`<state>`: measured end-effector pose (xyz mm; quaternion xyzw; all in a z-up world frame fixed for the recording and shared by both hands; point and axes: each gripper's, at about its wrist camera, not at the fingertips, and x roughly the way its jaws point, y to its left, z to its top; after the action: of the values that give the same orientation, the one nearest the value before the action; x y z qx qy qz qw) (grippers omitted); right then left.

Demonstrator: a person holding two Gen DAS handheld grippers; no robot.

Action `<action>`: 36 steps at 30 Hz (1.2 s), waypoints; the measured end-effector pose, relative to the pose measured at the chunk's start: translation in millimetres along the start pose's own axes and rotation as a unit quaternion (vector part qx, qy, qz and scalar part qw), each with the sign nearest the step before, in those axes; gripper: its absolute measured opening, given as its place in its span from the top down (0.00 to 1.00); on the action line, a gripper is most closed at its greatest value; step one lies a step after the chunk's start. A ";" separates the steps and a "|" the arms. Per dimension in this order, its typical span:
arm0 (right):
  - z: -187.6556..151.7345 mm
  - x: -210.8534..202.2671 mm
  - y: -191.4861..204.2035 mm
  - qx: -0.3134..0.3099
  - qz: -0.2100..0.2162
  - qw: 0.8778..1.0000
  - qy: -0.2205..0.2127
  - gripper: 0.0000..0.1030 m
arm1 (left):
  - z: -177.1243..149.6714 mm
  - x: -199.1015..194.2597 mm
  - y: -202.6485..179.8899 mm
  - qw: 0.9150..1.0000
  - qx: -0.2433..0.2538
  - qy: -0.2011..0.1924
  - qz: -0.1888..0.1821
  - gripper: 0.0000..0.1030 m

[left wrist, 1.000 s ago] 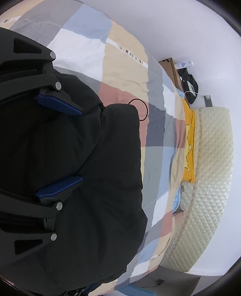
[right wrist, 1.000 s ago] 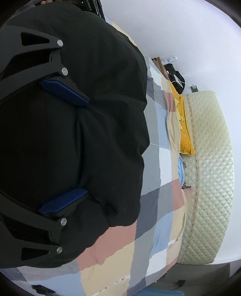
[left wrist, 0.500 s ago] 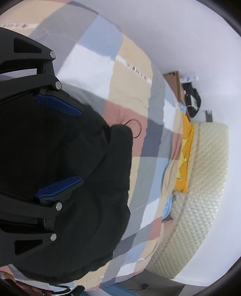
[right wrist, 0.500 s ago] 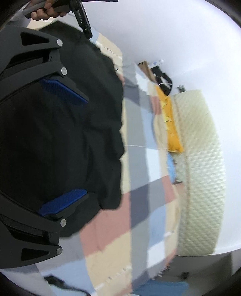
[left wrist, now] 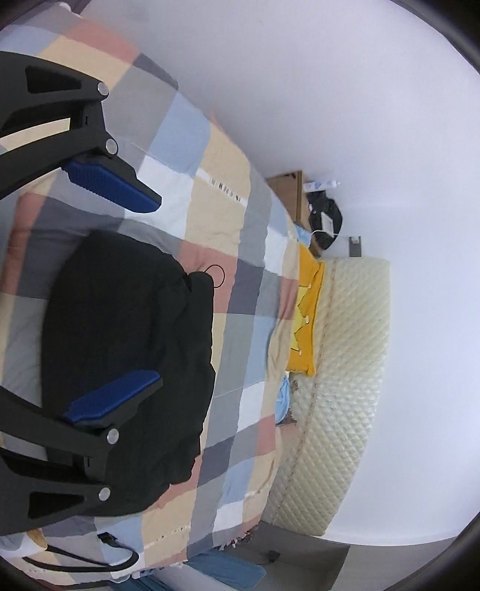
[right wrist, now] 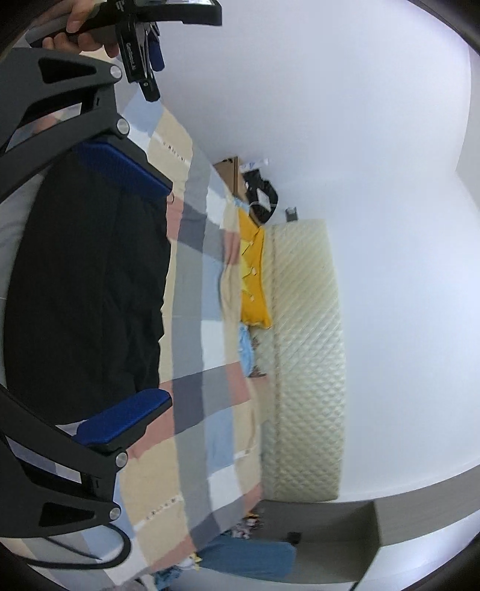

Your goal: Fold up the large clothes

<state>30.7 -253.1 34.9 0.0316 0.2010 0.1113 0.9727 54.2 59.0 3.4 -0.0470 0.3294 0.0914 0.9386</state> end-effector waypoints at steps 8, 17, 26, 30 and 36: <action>-3.4 -55.2 31.8 -0.026 0.020 0.999 -0.017 0.00 | -15.9 -62.3 1.5 0.999 -0.013 -0.029 0.005 0.15; -30.2 -75.9 48.3 -0.033 0.011 0.999 -0.004 0.00 | -35.2 -89.4 -4.9 0.999 -0.012 -0.036 0.017 0.15; -63.8 -87.9 43.0 -0.019 -0.016 0.999 0.036 0.00 | -62.6 -87.9 -20.4 1.000 0.007 0.003 -0.009 0.15; -72.8 -89.1 44.3 -0.024 -0.020 0.998 0.055 0.00 | -75.0 -86.0 -30.1 0.999 0.025 0.022 -0.008 0.15; -88.4 -90.9 41.1 -0.010 -0.027 0.998 0.061 0.00 | -89.3 -78.8 -35.4 0.998 0.027 0.049 -0.018 0.15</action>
<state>-94.2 -232.5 -6.8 0.0095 0.2594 0.0883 0.9617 -53.4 0.0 -15.7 -0.0317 0.3761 0.0631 0.9239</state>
